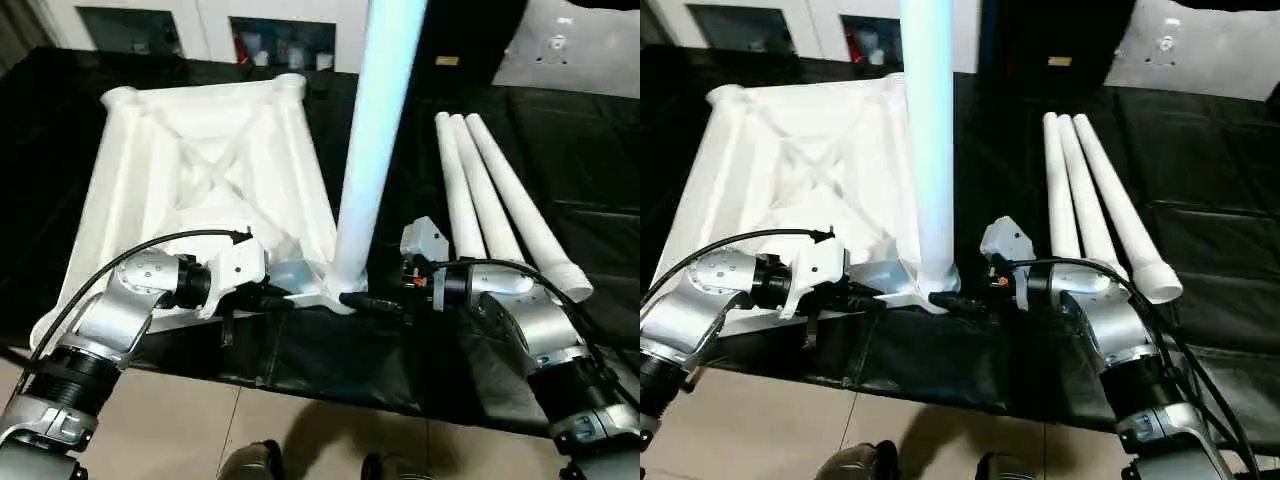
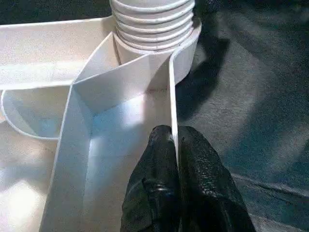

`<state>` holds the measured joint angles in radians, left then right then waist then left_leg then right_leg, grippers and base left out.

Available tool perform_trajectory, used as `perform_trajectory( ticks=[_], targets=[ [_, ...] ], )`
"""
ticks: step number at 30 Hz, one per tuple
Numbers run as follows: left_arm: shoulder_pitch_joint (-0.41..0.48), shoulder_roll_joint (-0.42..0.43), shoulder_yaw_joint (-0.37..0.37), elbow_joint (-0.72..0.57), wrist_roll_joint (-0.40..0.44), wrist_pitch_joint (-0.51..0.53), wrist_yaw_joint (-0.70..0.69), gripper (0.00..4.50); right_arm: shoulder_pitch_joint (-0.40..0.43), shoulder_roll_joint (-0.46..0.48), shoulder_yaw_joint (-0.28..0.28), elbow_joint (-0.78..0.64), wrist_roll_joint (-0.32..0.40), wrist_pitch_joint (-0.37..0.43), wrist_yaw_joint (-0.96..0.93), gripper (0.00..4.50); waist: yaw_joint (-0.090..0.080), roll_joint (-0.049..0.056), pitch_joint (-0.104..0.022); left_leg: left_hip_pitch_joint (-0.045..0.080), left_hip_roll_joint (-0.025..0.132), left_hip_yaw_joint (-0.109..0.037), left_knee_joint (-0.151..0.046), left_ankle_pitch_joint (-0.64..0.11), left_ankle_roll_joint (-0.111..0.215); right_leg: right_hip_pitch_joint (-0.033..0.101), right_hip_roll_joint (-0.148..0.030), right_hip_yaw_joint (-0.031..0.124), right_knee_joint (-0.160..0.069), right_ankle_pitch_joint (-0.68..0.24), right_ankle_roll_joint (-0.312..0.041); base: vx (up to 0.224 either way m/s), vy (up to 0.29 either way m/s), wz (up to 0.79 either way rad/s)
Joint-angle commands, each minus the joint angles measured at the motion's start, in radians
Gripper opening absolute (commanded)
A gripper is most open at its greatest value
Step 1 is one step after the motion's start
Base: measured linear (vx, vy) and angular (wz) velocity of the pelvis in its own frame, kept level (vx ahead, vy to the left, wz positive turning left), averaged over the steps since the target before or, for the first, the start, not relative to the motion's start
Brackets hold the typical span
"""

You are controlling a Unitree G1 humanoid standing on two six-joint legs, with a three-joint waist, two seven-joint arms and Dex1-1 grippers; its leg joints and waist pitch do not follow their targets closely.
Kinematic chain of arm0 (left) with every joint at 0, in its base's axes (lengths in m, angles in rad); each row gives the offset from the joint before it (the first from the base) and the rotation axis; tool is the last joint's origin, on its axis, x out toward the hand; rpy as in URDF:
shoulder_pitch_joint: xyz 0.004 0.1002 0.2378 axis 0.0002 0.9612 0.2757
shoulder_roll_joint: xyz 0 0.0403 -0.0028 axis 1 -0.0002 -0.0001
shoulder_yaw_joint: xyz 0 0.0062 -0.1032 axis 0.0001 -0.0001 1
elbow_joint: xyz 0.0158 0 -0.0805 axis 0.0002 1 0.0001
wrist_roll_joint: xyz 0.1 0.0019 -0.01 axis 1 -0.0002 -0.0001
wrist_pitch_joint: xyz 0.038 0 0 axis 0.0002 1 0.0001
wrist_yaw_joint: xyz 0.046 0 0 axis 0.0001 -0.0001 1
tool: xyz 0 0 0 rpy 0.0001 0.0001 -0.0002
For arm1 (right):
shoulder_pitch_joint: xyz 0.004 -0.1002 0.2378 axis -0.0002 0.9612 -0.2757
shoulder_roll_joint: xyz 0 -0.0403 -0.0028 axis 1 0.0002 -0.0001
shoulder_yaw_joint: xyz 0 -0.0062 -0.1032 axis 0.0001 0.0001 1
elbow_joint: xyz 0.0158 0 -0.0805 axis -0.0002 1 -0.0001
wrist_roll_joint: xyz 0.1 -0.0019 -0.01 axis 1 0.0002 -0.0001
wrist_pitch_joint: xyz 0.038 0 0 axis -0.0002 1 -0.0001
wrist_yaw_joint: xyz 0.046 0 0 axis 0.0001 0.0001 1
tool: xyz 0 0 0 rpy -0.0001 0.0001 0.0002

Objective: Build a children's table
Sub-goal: Rotate leg to tighten

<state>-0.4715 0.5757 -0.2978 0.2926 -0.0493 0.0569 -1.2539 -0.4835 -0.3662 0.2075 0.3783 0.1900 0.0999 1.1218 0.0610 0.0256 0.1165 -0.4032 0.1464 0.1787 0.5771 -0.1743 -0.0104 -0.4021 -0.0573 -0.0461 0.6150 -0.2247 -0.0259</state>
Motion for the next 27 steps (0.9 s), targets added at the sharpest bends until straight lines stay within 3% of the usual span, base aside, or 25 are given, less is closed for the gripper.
perform_trajectory(
  ticks=[1, 5, 8, 19, 24, 27],
  targets=[
    [0.007, 0.006, -0.057, 0.008, 0.017, -0.021, -0.057, 0.00, -0.015, 0.001, 0.011, 0.007, 0.007, -0.003, 0.013, 4.32, -0.002, -0.004, -0.072, 0.028, 0.094, -0.029, -0.048, 0.000, 0.186, 0.050, -0.099, 0.049, -0.038, 0.173, -0.311, 0.000, 0.000, 0.00],
    [0.001, 0.005, -0.062, 0.017, 0.017, -0.029, -0.067, 0.00, -0.030, 0.007, 0.018, 0.029, 0.017, 0.000, 0.041, 3.97, -0.002, -0.003, -0.067, 0.031, 0.096, -0.029, -0.054, -0.071, 0.149, 0.049, -0.101, 0.050, -0.047, 0.069, -0.310, 0.000, 0.000, 0.00],
    [-0.001, 0.004, -0.063, 0.023, 0.020, -0.031, -0.070, 0.00, -0.033, 0.007, 0.017, 0.032, 0.021, 0.004, 0.056, 3.75, -0.001, -0.003, -0.067, 0.032, 0.096, -0.029, -0.056, -0.086, 0.129, 0.049, -0.102, 0.052, -0.048, 0.052, -0.306, 0.000, 0.000, 0.00],
    [0.001, 0.005, -0.066, 0.046, 0.025, -0.043, -0.076, 0.00, -0.030, 0.006, 0.019, 0.038, 0.026, 0.010, 0.092, 2.79, 0.001, -0.005, -0.072, 0.029, 0.094, -0.029, -0.050, -0.059, 0.142, 0.051, -0.102, 0.051, -0.043, 0.092, -0.311, 0.000, 0.000, 0.00],
    [0.005, 0.002, -0.058, 0.045, 0.021, -0.026, -0.063, 0.00, -0.016, 0.015, 0.014, 0.026, 0.032, 0.021, 0.093, 2.72, 0.001, -0.005, -0.070, 0.030, 0.094, -0.028, -0.050, -0.070, 0.137, 0.049, -0.102, 0.052, -0.044, 0.068, -0.310, 0.000, 0.000, 0.00],
    [0.009, -0.019, -0.029, 0.038, 0.017, 0.041, 0.010, 0.00, 0.020, 0.052, -0.001, -0.004, 0.030, 0.039, 0.010, 2.72, 0.000, -0.007, -0.067, 0.029, 0.094, -0.029, -0.053, -0.089, 0.126, 0.049, -0.104, 0.054, -0.048, 0.038, -0.307, 0.000, 0.000, 0.00]
  ],
)
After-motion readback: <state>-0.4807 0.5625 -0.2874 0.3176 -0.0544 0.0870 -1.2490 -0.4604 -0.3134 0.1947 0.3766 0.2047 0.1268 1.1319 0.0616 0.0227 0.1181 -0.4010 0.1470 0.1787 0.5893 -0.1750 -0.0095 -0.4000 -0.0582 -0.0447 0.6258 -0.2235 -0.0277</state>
